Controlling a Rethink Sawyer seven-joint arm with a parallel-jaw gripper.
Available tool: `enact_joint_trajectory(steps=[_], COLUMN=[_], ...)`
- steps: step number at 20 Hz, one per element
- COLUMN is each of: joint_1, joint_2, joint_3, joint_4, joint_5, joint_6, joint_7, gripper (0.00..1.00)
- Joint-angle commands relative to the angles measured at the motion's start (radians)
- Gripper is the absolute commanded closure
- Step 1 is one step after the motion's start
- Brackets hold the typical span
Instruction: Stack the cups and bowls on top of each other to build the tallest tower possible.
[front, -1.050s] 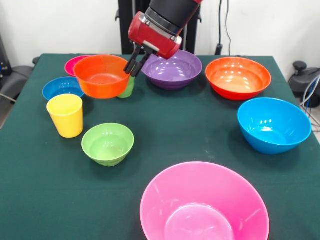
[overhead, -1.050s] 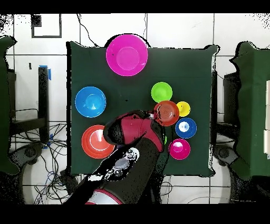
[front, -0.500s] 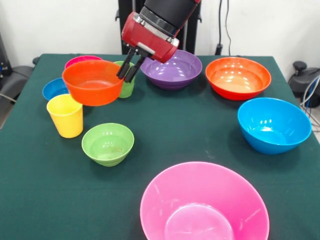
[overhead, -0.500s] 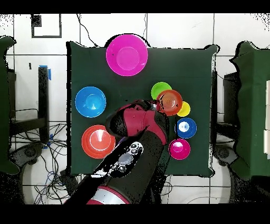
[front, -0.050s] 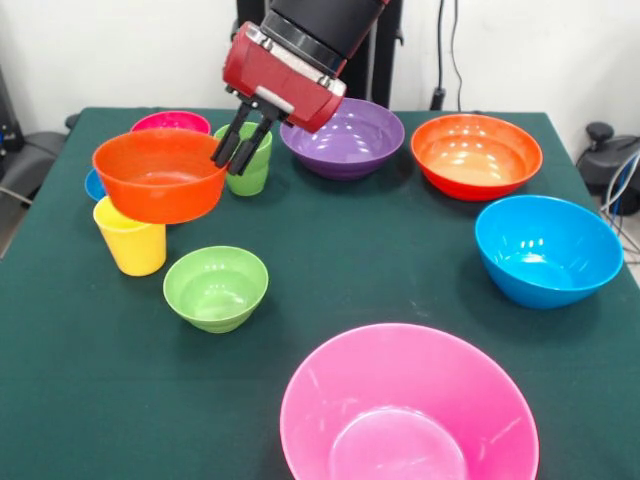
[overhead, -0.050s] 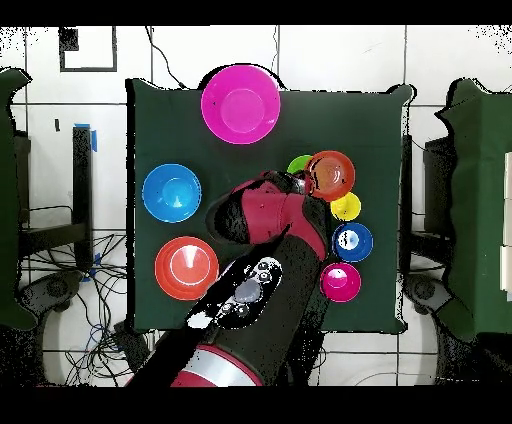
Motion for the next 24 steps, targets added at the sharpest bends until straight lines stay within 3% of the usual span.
enact_joint_trajectory(steps=[1,19,24], joint_1=[-0.012,-0.042,-0.062], joint_2=[0.053,0.109,0.141], joint_3=[0.097,0.201,0.232], joint_4=[-0.083,-0.175,-0.194], joint_5=[-0.027,-0.004,-0.005], joint_6=[0.119,0.221,0.197], joint_7=[0.03,0.0,0.013], gripper=[1.0,1.0,1.0])
